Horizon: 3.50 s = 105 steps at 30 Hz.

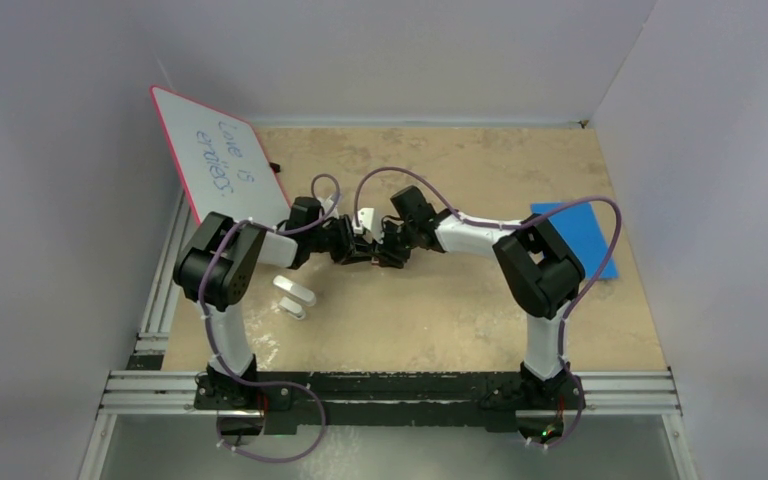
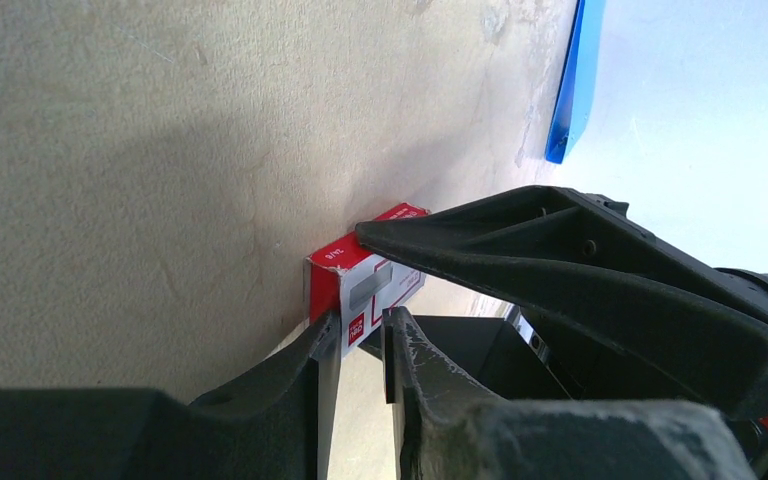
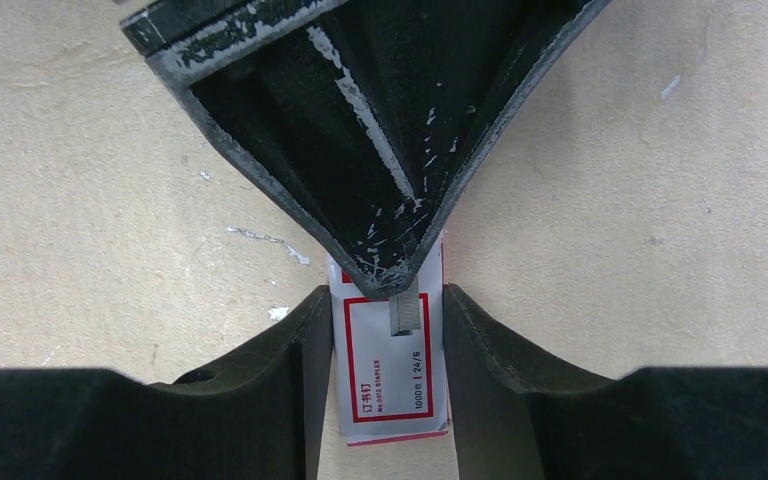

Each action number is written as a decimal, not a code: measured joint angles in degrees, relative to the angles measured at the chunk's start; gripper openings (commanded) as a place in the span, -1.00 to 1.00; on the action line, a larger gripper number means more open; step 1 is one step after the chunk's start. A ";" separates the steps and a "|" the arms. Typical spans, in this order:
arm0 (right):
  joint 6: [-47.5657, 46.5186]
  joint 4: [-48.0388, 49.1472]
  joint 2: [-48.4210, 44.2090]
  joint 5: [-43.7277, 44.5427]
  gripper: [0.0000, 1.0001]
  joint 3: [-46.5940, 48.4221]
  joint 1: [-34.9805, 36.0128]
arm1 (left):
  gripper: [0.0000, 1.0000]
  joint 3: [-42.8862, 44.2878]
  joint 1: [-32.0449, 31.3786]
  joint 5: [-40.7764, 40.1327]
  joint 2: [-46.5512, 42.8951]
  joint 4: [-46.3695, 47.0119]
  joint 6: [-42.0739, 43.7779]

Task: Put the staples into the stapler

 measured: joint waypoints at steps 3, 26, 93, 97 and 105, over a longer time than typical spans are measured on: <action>0.57 0.17 0.00 0.70 -0.11 0.00 0.24 | -0.57 0.00 0.04 0.02 0.09 0.02 -0.17; 4.94 5.88 -3.61 -2.16 0.40 -4.00 1.20 | -0.46 -0.26 -0.46 -0.04 0.79 -1.01 -1.11; 29.99 12.83 -26.80 17.20 0.36 -18.27 -5.33 | -0.35 17.92 2.69 6.05 7.61 -20.41 17.51; 24.24 12.37 -23.85 14.64 0.38 -18.56 -4.15 | -0.34 18.01 2.69 6.51 7.98 -20.44 17.51; 20.26 11.10 -15.56 12.70 0.37 -18.51 -1.07 | -0.35 18.51 2.71 6.60 8.20 -21.05 17.68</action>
